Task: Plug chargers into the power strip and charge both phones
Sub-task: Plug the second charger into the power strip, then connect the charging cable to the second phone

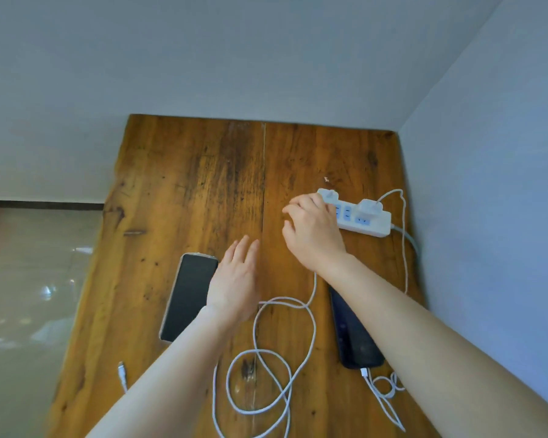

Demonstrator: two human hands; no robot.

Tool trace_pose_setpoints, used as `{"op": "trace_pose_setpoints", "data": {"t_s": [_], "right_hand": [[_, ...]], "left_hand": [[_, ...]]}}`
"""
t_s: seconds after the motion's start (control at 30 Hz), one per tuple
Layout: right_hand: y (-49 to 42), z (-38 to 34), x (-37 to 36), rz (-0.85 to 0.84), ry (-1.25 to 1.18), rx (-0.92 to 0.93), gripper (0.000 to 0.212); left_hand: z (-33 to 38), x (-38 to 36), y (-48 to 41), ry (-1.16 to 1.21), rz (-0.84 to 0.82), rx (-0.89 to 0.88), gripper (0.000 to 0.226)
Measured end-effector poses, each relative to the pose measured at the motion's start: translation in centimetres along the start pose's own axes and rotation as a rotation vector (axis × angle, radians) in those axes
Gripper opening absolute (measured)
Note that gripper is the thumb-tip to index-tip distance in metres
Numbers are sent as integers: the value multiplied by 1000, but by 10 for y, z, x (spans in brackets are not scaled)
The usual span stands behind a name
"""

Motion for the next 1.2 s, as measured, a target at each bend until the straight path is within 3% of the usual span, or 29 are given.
{"op": "trace_pose_setpoints", "data": {"t_s": [0.2, 0.33, 0.63, 0.8, 1.03, 1.1, 1.2], "right_hand": [[84, -80, -33, -199, -100, -129, 29], [138, -137, -58, -312, -124, -220, 28], [220, -230, -110, -490, -132, -318, 31], [238, -250, -136, -502, -105, -326, 41], [248, -246, -147, -409, -116, -332, 14], [249, -241, -145, -402, -209, -416, 9], [244, -224, -134, -393, -410, -729, 6]], "left_hand": [[-81, 27, 81, 15, 70, 108, 55], [-138, 37, 147, 129, 98, 283, 51], [-220, 31, 230, 103, 7, 354, 55], [-232, 20, 240, 84, -19, 289, 56], [-229, 21, 230, -21, 7, 338, 63], [-219, 21, 222, -10, 6, 376, 63], [-199, 16, 209, 121, 7, 492, 62]]}}
Point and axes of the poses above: each hand's wrist, its own y-axis away from the middle knuckle, its own x-axis out of the back of the hand, z = x × y, the point moved 1 cm from there along -y, towards the middle knuckle, and after that the axes turned 15 degrees about z, right-handed, at the moved point
